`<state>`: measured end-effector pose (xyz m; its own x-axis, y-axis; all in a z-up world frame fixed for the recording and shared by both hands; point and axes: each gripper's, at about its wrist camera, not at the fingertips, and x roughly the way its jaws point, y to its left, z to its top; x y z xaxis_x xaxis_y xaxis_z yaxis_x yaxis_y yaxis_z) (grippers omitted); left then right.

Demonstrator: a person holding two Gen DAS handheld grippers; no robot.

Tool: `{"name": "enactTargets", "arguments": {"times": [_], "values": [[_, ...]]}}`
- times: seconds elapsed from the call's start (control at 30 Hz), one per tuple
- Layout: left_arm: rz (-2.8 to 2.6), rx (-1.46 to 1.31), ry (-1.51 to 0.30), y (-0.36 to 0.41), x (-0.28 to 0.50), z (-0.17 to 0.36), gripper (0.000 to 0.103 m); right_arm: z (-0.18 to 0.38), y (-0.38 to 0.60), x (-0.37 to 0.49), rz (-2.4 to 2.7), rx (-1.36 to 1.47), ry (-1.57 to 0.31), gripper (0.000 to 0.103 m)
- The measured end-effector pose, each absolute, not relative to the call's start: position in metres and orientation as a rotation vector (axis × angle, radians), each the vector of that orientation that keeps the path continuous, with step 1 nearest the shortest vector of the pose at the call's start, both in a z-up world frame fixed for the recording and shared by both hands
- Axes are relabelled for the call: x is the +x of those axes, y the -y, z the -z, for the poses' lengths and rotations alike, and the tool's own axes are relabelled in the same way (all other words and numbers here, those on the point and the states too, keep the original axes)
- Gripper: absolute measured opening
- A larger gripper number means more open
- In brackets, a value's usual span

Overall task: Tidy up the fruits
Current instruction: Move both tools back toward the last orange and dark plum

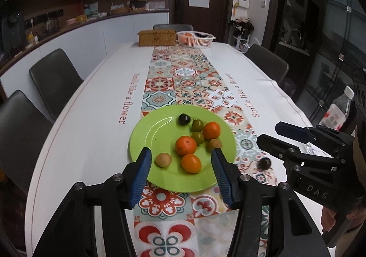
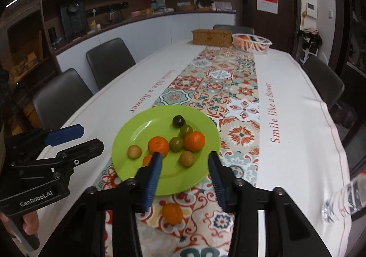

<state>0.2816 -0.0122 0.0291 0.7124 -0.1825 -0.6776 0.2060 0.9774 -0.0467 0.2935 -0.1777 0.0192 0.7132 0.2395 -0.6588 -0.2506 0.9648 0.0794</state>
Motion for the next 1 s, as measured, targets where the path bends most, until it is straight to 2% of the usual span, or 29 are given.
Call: {"name": "enactTargets", "arguments": {"times": [0.5, 1.0], "values": [[0.215, 0.023, -0.726, 0.048, 0.235, -0.039, 0.062, -0.033, 0.209, 0.244, -0.253, -0.024, -0.691, 0.045], [0.223, -0.015, -0.769, 0.081, 0.223, -0.002, 0.063, -0.012, 0.252, 0.221, -0.206, -0.032, -0.713, 0.045]]}}
